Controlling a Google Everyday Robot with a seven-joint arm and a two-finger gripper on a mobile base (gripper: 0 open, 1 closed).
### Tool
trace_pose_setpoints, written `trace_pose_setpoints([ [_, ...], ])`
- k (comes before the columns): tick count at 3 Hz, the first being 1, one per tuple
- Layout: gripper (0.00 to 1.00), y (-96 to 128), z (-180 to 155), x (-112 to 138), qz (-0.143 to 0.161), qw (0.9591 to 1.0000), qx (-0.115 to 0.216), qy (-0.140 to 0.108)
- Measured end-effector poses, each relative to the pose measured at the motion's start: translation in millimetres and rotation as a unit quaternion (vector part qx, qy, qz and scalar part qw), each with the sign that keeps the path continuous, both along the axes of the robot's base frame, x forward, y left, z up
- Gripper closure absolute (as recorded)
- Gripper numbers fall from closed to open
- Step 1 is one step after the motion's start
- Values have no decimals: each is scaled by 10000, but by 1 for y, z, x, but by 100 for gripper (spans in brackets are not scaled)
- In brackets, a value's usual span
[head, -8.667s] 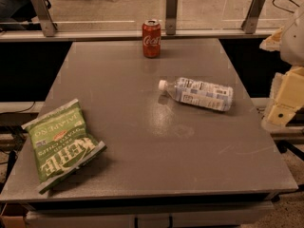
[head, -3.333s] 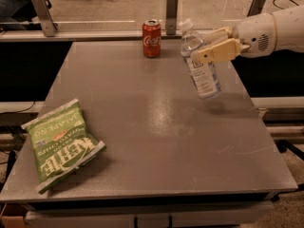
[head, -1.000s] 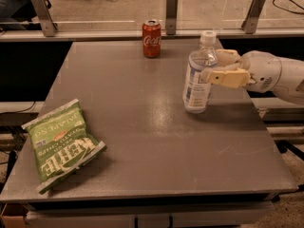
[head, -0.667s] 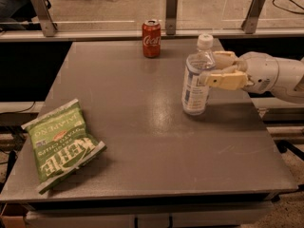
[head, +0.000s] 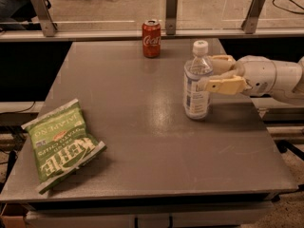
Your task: Place blue plastic bottle upright
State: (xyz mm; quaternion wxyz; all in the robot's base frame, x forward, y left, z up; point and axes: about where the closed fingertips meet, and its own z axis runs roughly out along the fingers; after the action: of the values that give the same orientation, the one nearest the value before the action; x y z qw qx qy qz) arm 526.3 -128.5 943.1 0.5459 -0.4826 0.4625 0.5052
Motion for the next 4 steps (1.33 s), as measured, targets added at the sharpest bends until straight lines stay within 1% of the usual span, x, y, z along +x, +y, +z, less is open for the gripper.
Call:
trace_pose_setpoints([
  [1,0,-3,-6,-1,-33,10000,-81,33],
  [2,0,-12,-11,-1,-111,9998,-176,60],
  [3,0,-28,-15,1,-262,9989,-392,53],
  [4,0,-67,-16,4,-560,9951,-821,1],
])
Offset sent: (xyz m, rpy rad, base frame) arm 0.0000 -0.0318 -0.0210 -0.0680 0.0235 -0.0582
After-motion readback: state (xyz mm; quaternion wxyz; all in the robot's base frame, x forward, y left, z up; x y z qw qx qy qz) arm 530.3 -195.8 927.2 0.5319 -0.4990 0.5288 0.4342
